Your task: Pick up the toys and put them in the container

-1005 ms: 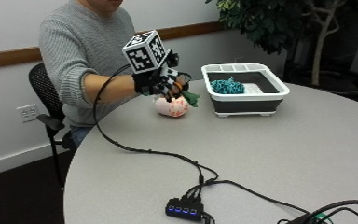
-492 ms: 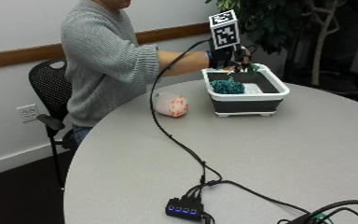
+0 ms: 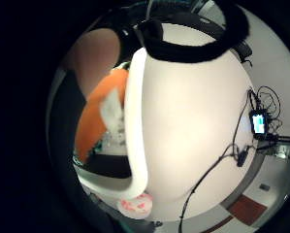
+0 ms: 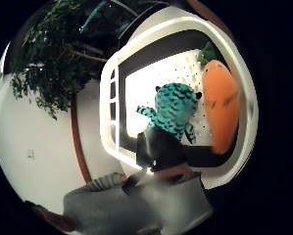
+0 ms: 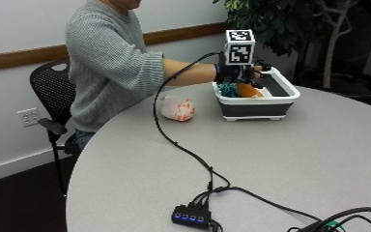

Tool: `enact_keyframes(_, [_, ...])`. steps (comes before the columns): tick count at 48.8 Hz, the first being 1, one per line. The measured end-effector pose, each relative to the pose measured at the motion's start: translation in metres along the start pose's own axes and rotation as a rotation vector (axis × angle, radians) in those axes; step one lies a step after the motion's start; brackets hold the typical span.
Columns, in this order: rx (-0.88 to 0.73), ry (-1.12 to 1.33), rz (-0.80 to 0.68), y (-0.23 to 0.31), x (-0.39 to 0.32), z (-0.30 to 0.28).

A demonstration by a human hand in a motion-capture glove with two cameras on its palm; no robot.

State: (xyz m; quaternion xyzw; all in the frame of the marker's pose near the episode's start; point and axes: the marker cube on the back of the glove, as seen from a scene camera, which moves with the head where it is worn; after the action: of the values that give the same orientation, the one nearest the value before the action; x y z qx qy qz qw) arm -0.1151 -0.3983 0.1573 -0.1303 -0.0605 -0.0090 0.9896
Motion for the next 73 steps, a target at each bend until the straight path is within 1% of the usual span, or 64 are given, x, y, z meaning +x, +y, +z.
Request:
enact_keyframes(7, [0.005, 0.004, -0.032, 0.017, -0.002, -0.003])
enact_keyframes(13, [0.009, -0.01, -0.065, 0.049, -0.005, -0.006])
enact_keyframes(18, [-0.022, -0.024, -0.12, 0.104, -0.013, -0.005])
enact_keyframes(24, [-0.129, -0.024, -0.211, 0.202, -0.025, 0.011])
enact_keyframes(27, [-0.159, 0.029, -0.21, 0.232, -0.024, 0.023])
enact_keyframes(30, [-0.18, 0.058, -0.192, 0.249, -0.019, 0.035])
enact_keyframes(37, [-0.182, 0.101, -0.101, 0.252, -0.001, 0.066])
enact_keyframes(41, [-0.206, 0.2, -0.012, 0.248, 0.009, 0.113])
enact_keyframes(44, [-0.251, 0.168, -0.017, 0.251, 0.015, 0.142])
enact_keyframes(46, [-0.258, 0.136, -0.028, 0.251, 0.015, 0.145])
enact_keyframes(56, [-0.255, 0.174, -0.035, 0.25, 0.012, 0.143])
enact_keyframes(61, [-0.191, 0.179, -0.031, 0.249, 0.012, 0.142])
enact_keyframes(68, [0.016, 0.109, -0.048, 0.236, 0.009, 0.134])
enact_keyframes(71, [0.057, 0.079, -0.051, 0.231, 0.009, 0.13])
enact_keyframes(73, [0.064, 0.073, -0.061, 0.237, 0.01, 0.126])
